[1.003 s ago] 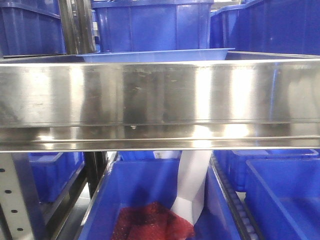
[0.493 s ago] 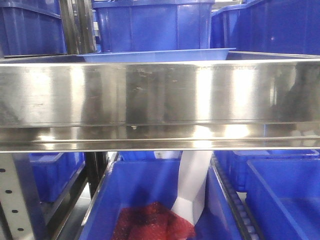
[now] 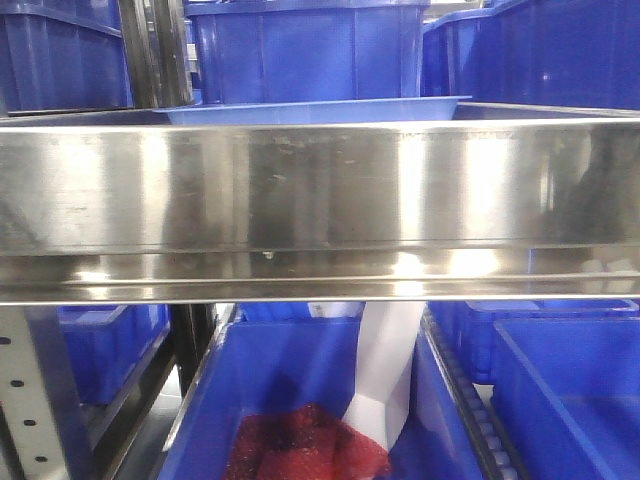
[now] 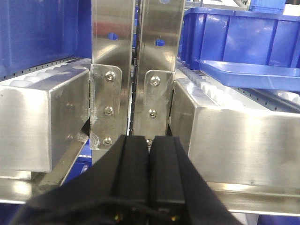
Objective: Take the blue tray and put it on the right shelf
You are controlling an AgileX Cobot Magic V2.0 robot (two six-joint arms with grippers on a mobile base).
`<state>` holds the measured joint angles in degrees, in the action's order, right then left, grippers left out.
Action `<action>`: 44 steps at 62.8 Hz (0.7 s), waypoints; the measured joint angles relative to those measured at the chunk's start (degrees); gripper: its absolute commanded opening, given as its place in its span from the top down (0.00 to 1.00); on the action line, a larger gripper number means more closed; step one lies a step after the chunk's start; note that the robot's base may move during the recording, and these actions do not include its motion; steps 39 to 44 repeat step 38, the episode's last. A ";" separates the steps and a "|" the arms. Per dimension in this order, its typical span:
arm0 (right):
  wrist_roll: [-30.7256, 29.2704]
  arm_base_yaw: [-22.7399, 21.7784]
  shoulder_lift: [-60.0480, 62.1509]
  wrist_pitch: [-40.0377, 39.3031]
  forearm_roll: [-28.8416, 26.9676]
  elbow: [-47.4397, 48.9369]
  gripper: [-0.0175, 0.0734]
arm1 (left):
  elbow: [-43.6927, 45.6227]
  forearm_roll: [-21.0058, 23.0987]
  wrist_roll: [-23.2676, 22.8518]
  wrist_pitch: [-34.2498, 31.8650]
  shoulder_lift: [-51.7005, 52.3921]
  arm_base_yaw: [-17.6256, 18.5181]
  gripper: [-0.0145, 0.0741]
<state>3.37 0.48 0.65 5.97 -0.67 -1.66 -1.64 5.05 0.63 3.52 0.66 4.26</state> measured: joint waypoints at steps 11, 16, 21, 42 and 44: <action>0.00 0.00 0.00 0.00 0.00 0.00 0.75 | 0.00 0.00 0.00 0.00 0.00 0.00 0.89; 0.00 0.00 0.00 0.00 0.00 0.00 0.75 | 0.00 0.00 0.00 0.00 0.00 0.00 0.89; 0.00 0.00 0.00 0.00 0.00 0.00 0.75 | 0.00 0.00 0.00 0.00 0.00 0.00 0.89; 0.00 0.00 0.00 0.00 0.00 0.00 0.75 | 0.00 0.00 0.00 0.00 0.00 0.00 0.89; 0.00 0.00 0.00 0.00 0.00 0.00 0.75 | 0.00 0.00 0.00 0.00 0.00 0.00 0.89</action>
